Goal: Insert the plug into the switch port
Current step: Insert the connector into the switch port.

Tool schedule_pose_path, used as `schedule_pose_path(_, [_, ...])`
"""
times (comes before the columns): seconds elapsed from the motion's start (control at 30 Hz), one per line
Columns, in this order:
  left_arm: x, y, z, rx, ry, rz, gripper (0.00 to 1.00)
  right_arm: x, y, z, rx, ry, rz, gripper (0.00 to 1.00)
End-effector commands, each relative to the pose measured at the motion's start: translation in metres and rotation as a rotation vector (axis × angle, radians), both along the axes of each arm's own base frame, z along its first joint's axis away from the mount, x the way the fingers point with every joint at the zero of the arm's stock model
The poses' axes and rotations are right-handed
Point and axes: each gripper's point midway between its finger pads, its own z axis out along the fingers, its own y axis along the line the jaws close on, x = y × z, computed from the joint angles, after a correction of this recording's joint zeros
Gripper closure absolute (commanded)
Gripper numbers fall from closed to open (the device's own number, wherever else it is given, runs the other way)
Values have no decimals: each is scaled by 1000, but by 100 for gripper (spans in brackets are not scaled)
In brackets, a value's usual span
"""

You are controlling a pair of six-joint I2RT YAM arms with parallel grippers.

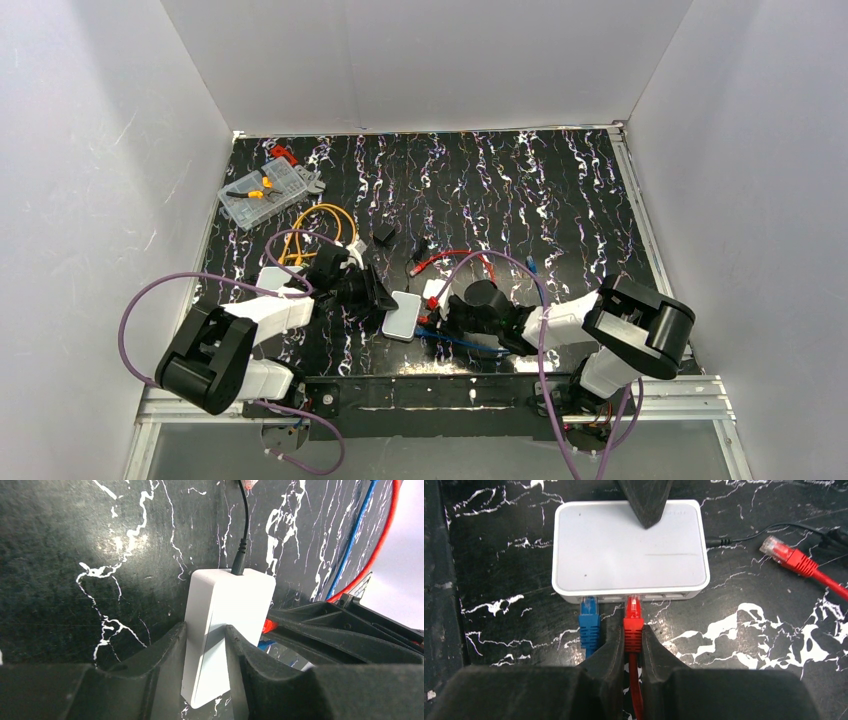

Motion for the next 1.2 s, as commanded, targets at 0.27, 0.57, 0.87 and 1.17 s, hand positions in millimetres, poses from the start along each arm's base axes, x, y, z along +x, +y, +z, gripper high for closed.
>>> schedule_pose_path(0.27, [-34, -2, -8, 1, 121, -71, 65, 13, 30, 55, 205, -115, 5, 99])
schedule_pose_path(0.57, [-37, -3, -10, -5, 124, -79, 70, 14, 37, 50, 187, -89, 14, 99])
schedule_pose_path(0.87, [-49, -2, -13, -21, 146, -91, 74, 15, 43, 61, 222, -91, 15, 99])
schedule_pose_path(1.17, [-57, -4, -12, -47, 143, -95, 75, 22, 65, 84, 286, -118, 45, 99])
